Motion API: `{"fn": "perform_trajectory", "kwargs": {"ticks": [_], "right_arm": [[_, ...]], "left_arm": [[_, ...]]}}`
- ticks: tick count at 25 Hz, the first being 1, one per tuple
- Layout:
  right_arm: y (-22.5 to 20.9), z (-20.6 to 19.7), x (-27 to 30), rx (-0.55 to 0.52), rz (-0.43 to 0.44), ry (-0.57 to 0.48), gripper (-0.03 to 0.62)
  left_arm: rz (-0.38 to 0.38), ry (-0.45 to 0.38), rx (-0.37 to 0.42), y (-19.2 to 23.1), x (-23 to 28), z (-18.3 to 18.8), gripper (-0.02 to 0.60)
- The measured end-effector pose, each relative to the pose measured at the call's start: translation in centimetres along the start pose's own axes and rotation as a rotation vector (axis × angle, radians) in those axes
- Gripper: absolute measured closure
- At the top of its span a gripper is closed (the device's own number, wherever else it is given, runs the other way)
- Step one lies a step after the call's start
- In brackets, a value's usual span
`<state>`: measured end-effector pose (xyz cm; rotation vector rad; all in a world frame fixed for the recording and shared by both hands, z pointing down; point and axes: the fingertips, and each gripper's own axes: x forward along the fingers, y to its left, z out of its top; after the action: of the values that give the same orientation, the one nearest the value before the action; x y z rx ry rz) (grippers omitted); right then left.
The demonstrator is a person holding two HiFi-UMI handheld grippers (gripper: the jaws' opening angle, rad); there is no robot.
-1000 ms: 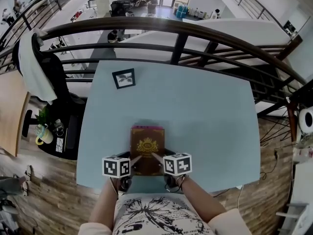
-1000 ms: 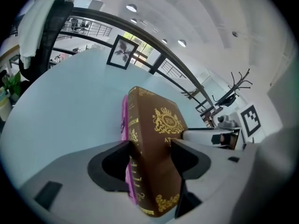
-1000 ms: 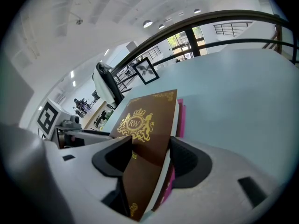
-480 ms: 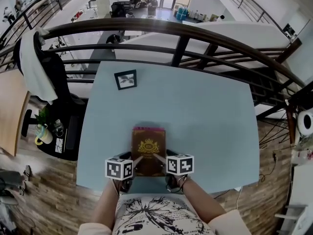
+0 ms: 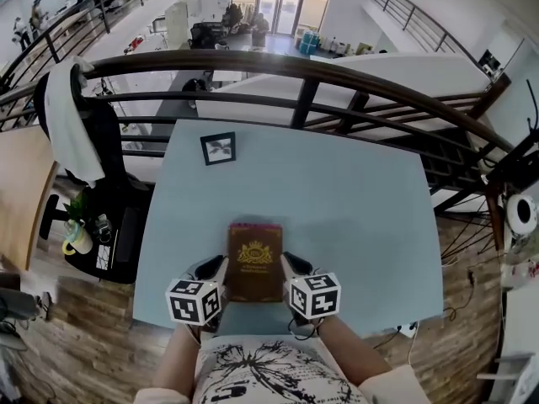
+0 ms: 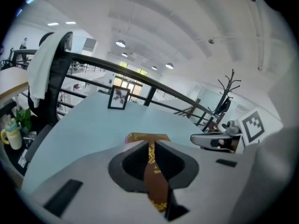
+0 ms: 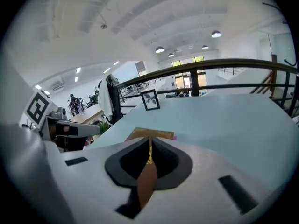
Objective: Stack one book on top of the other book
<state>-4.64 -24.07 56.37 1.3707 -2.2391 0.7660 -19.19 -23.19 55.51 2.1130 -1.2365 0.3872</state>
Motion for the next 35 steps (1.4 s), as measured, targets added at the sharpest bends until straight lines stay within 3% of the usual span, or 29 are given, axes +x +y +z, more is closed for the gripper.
{"fn": "perform_trajectory", "kwargs": {"ticks": [5,12,18,22,27,35], "right_arm": [[1.6,4.7,-3.2,-0.082,0.001,-0.183,0.6],[4.5,11.8,-9.3,-0.288,-0.016,-0.477,0.6],[7.1,15.4,-13.9,-0.45,-0.019,-0.673,0.602],[8.1,15.6,-14.5,-0.498,-0.018,-0.701,0.602],[8.2,15.2,-14.0,-0.473,-0.012,-0.679,0.603],[8.2,14.8,-13.6,-0.475,-0.025,-0.66,0.603]], "left_arm": [[-0.009,-0.192,0.109,-2.3,-3.5,4.6,0.561],[0.021,-0.475,0.366,-6.1,-9.5,11.0,0.563],[0.048,-0.635,0.456,-7.8,-13.9,15.1,0.563],[0.062,-0.657,0.462,-7.6,-14.7,16.0,0.565],[0.046,-0.606,0.45,-7.4,-14.1,15.2,0.566],[0.037,-0.601,0.452,-7.5,-13.6,15.1,0.566]]}}
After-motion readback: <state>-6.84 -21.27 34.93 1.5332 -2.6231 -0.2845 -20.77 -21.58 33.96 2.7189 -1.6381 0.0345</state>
